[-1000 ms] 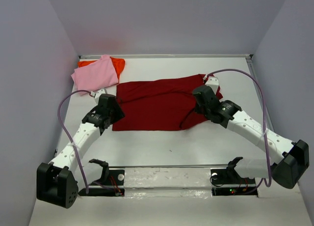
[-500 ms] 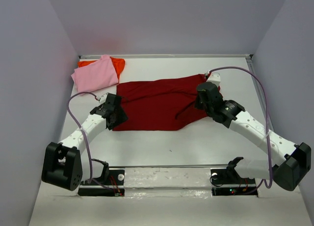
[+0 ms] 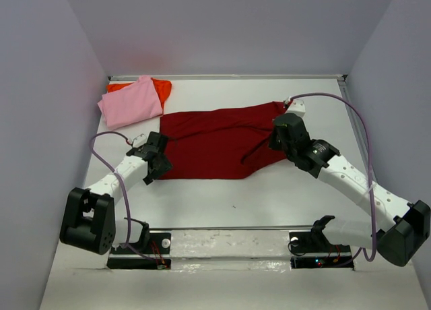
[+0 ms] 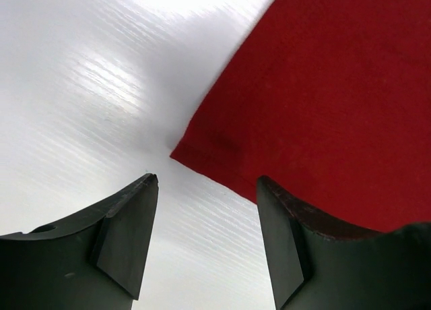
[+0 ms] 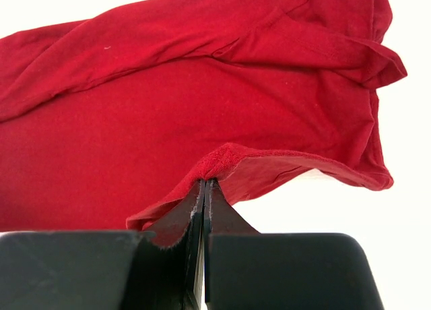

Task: Fold and stack the t-shirts
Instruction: Pick up the 1/3-folded T-shirt from the center of the board.

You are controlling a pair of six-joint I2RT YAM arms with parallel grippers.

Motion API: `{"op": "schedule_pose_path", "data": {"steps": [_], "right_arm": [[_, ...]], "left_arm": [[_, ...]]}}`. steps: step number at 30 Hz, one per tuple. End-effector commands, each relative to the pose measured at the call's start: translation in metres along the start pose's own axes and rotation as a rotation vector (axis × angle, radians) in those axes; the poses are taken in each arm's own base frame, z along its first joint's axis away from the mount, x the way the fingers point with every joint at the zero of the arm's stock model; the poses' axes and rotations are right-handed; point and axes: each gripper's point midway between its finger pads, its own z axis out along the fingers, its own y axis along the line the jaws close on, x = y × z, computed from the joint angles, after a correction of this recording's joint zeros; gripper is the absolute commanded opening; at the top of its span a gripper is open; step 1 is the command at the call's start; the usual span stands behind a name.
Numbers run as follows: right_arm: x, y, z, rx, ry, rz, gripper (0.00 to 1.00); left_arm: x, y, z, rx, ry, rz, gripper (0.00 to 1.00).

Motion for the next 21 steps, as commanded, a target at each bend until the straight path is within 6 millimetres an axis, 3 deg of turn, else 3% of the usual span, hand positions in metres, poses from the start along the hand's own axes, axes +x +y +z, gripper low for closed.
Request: {"op": "schedule_pose_path", "data": {"steps": [1,10,14,21], "right_arm": [[-0.016,0.008,-0.004,-0.051,-0.054,0.033,0.00],[-0.020,0.009,-0.006,-0.078,-0.055,0.070,0.00],[-0.022,0.011,-0.012,-0.102,-0.059,0.083,0.00],[-0.024,0.011,-0.020,-0.126,-0.071,0.095,0.00]], "left_arm": [[-0.011,0.011,-0.004,-0.057,-0.052,-0.025,0.70],[-0.005,0.018,0.008,-0.107,-0.033,-0.006,0.73],[0.002,0.013,0.021,-0.106,-0.004,0.013,0.72],[0.001,0.002,0.028,-0.069,0.001,0.024,0.66]]}}
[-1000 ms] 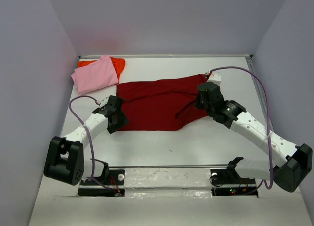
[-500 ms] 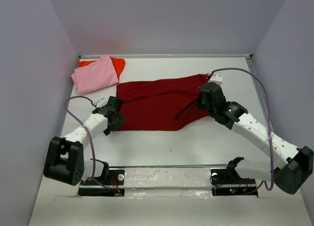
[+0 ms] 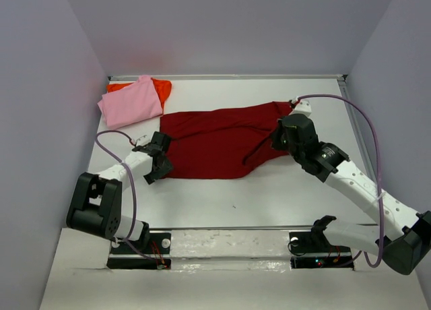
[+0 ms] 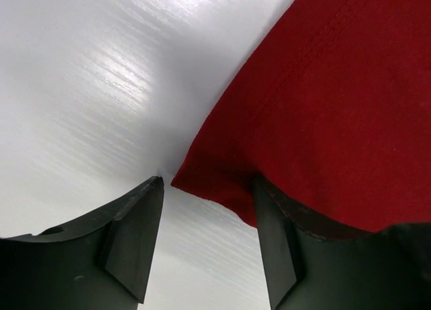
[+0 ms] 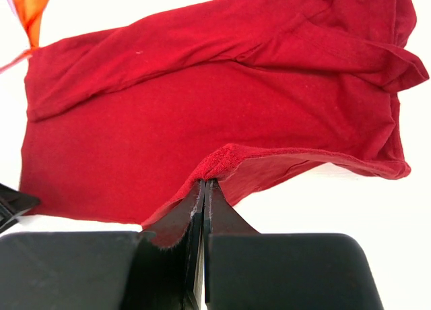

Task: Fold and stack the t-shirts
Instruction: Pick up the 1/3-folded T-shirt from the center of the board, then fold the 1/3-folded T-shirt at the center of the board.

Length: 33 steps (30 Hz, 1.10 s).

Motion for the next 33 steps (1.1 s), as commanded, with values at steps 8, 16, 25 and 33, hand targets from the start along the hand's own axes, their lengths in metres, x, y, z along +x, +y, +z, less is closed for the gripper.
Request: {"op": "schedule_pose_path", "data": {"steps": [8,16,25,33], "right_arm": [[-0.011,0.006,-0.003,-0.041,-0.048,0.041,0.00],[-0.011,0.005,-0.002,-0.038,-0.047,0.014,0.00],[-0.008,-0.015,-0.015,0.035,-0.027,-0.022,0.00],[-0.005,-0.047,-0.027,0.188,-0.017,-0.021,0.00]], "left_arm": [[-0.008,-0.011,0.006,0.029,-0.014,0.017,0.38],[-0.017,-0.019,-0.009,0.073,-0.027,0.037,0.00],[-0.067,-0.039,-0.071,0.221,-0.165,0.070,0.00],[-0.108,-0.048,-0.119,0.294,-0.306,0.105,0.00]]}}
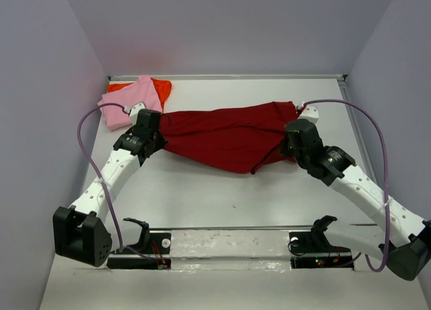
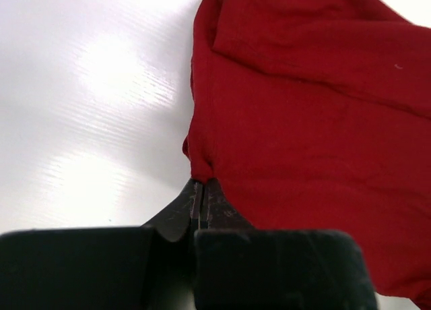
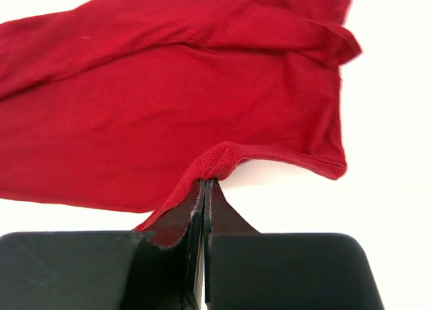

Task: Fold and stack the t-shirts
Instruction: Fold the 1/3-folded T-shirt at the center of the board.

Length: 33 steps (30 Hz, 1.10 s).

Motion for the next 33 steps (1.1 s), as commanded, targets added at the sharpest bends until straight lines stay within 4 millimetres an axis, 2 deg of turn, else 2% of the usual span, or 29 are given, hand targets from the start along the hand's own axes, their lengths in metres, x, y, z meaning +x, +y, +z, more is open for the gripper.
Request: {"op": "schedule_pose_path", "data": {"steps": [1,8,16,22,26,33], "right_arm": [[-0.011,-0.023,-0.007,0.123,-0.027,0.022,0.00],[-0.008,-0.037,-0.005,0.250,-0.001,0.048,0.00],[-0.030,-0.054,-0.003,0.392,-0.089,0.046,0.00],[-0.039,-0.064,0.016,0.517,-0.115,0.020,0.00],[-0.045,-0.059,0.030,0.555,-0.140,0.014,0.00],[-0.053,-0.051,0.065,0.596,-0.148,-0.015,0.00]], "left_arm": [[-0.022,0.003,-0.015,-0.007,-0.065,0.062,0.00],[-0.017,0.001,-0.007,0.021,-0.060,0.092,0.00],[-0.016,0.008,0.004,0.016,-0.059,0.100,0.00],[-0.022,0.014,0.010,0.010,-0.069,0.086,0.00],[-0.026,0.011,0.018,0.018,-0.066,0.068,0.00],[-0.030,0.000,0.034,0.031,-0.045,0.065,0.00]]}}
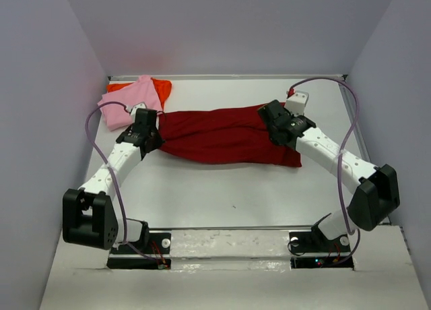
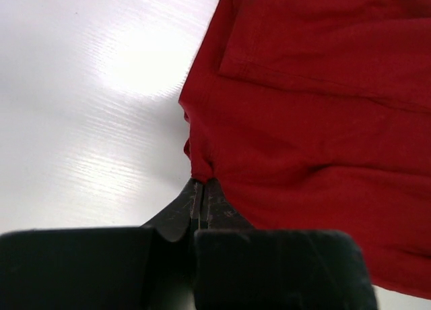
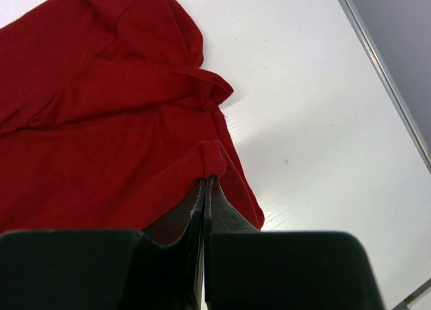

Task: Fold and stack the t-shirts
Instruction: Fold the 1/3-folded T-shirt at the center of the board.

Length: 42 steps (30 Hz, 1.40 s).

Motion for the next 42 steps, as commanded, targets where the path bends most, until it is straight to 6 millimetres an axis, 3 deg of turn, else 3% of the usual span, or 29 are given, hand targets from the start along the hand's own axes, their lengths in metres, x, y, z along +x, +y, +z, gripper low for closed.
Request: {"op": "schedule_pose_path", "data": {"steps": [1,6,13,16,22,29,36,37,38,39,42], "right_arm": [[-0.040,0.007,0.009,0.044,-0.106,0.092,0.00],[-0.056,0.022,0.025,0.051,-0.110,0.084,0.00],[-0.094,0.014,0.045,0.094,-0.145,0.102,0.00],[-0.099,0.014,0.052,0.107,-0.148,0.094,0.00],[-0.097,0.013,0.080,0.144,-0.125,0.098,0.00],[-0.084,0.036,0.110,0.155,-0.094,0.059,0.00],[-0.077,0.056,0.140,0.155,-0.069,0.011,0.00],[-0.077,0.059,0.142,0.149,-0.067,0.006,0.04],[-0.076,0.064,0.145,0.141,-0.062,-0.002,0.21],[-0.077,0.066,0.146,0.136,-0.063,-0.005,0.31],[-0.080,0.069,0.146,0.114,-0.067,-0.010,0.54]], "left_arm": [[-0.021,-0.013,0.005,0.034,-0.041,0.000,0.00],[-0.030,-0.020,0.015,0.031,-0.044,0.011,0.00],[-0.035,-0.026,0.037,0.017,-0.015,0.034,0.00],[-0.039,-0.031,0.047,0.020,0.004,0.033,0.00],[-0.054,-0.041,0.062,0.016,0.017,0.045,0.00],[-0.068,-0.058,0.088,0.020,0.042,0.043,0.00],[-0.065,-0.062,0.112,0.018,0.057,0.054,0.00],[-0.063,-0.060,0.116,0.015,0.063,0.052,0.00],[-0.064,-0.061,0.118,0.019,0.055,0.052,0.00],[-0.066,-0.058,0.120,0.012,0.052,0.045,0.00],[-0.074,-0.051,0.117,0.008,0.026,0.024,0.09]]}}
